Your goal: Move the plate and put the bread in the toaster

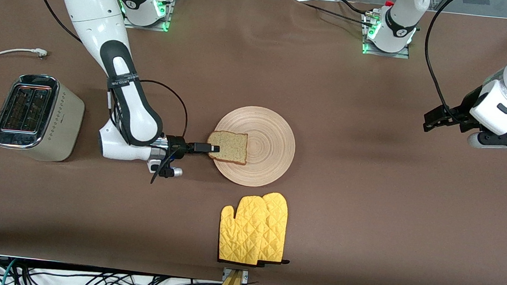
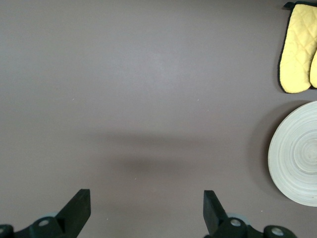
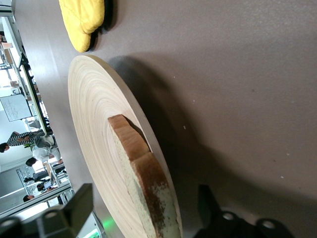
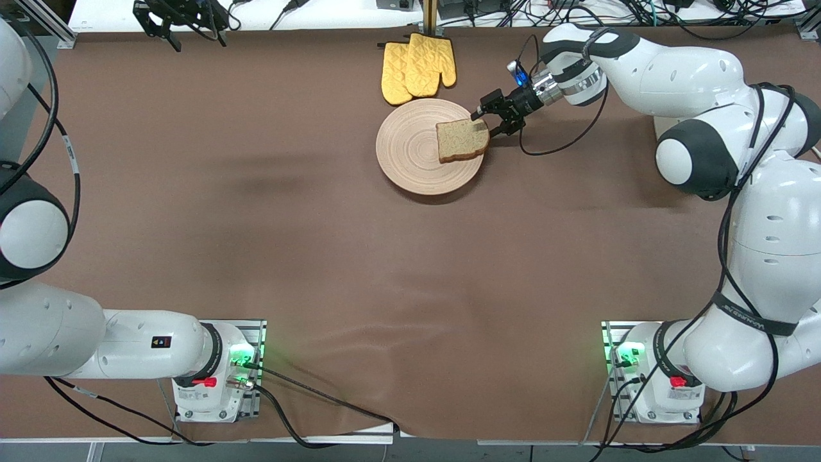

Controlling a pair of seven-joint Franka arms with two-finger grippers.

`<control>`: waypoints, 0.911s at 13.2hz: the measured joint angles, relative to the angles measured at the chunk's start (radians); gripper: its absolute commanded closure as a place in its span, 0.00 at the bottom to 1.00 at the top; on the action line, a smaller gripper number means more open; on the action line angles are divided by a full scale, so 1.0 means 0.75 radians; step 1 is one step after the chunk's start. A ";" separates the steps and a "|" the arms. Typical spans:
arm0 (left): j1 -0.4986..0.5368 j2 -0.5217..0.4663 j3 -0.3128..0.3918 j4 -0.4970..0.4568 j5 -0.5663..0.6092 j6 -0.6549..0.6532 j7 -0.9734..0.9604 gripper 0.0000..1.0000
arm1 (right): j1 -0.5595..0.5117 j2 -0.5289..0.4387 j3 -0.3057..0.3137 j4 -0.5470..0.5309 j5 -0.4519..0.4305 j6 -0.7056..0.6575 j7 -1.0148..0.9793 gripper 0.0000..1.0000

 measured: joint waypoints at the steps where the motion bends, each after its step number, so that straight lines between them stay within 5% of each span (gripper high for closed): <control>1: -0.001 -0.007 0.015 -0.006 0.013 -0.001 0.027 0.00 | 0.000 0.000 -0.001 0.000 0.000 0.000 0.000 0.27; 6: -0.003 -0.010 0.056 -0.007 0.019 -0.002 0.114 0.00 | -0.001 -0.006 -0.007 0.000 0.000 0.000 -0.001 0.30; 12: -0.004 -0.010 0.056 -0.007 0.019 -0.004 0.130 0.00 | -0.001 -0.010 -0.010 0.000 -0.003 -0.001 -0.004 0.69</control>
